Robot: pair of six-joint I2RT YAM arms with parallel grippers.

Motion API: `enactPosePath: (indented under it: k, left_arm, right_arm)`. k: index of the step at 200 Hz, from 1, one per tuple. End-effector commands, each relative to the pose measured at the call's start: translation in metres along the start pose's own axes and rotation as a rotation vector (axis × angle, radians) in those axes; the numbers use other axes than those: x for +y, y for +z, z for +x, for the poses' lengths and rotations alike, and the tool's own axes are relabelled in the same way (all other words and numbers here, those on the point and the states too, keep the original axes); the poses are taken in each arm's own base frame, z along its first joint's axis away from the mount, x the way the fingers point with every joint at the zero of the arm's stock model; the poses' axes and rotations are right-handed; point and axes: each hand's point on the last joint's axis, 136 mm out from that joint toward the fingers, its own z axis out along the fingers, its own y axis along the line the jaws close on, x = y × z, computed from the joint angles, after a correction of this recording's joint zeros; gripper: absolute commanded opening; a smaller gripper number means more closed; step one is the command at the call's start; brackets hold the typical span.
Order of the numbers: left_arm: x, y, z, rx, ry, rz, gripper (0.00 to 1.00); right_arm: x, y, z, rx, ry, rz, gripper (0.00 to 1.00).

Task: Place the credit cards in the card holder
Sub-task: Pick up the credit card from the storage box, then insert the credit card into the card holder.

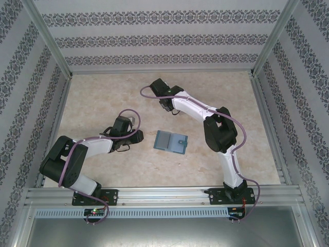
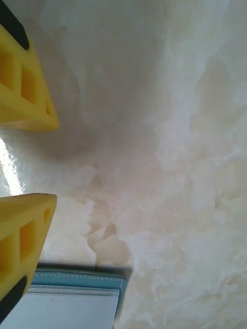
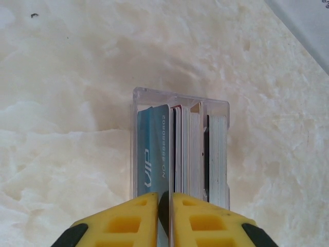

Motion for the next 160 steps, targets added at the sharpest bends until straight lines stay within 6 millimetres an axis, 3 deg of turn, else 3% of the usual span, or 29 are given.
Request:
enactPosePath:
  k: [1, 60, 88, 104, 124, 160]
  left_arm:
    - [-0.003, 0.001, -0.008, -0.004, -0.005, 0.011, 0.37]
    - [-0.003, 0.0, -0.008, -0.008, -0.002, 0.009, 0.38]
    - [-0.007, 0.002, -0.008, 0.003, -0.001, 0.032, 0.38]
    - [-0.009, 0.001, -0.007, 0.005, 0.004, 0.04, 0.38]
    - [-0.018, 0.0, -0.008, 0.008, 0.022, 0.089, 0.38]
    - [-0.046, -0.001, -0.005, 0.019, 0.091, 0.212, 0.4]
  right_arm:
    - [-0.017, -0.019, 0.0, -0.011, -0.006, 0.037, 0.12]
    - [-0.006, -0.053, -0.008, -0.088, 0.079, -0.104, 0.03]
    - [0.0, -0.069, -0.003, -0.095, 0.134, -0.187, 0.0]
    - [0.005, -0.085, 0.007, -0.106, 0.203, -0.28, 0.0]
    - [0.019, -0.112, 0.025, -0.136, 0.357, -0.516, 0.0]
    - [0.032, -0.142, 0.072, -0.164, 0.645, -0.896, 0.0]
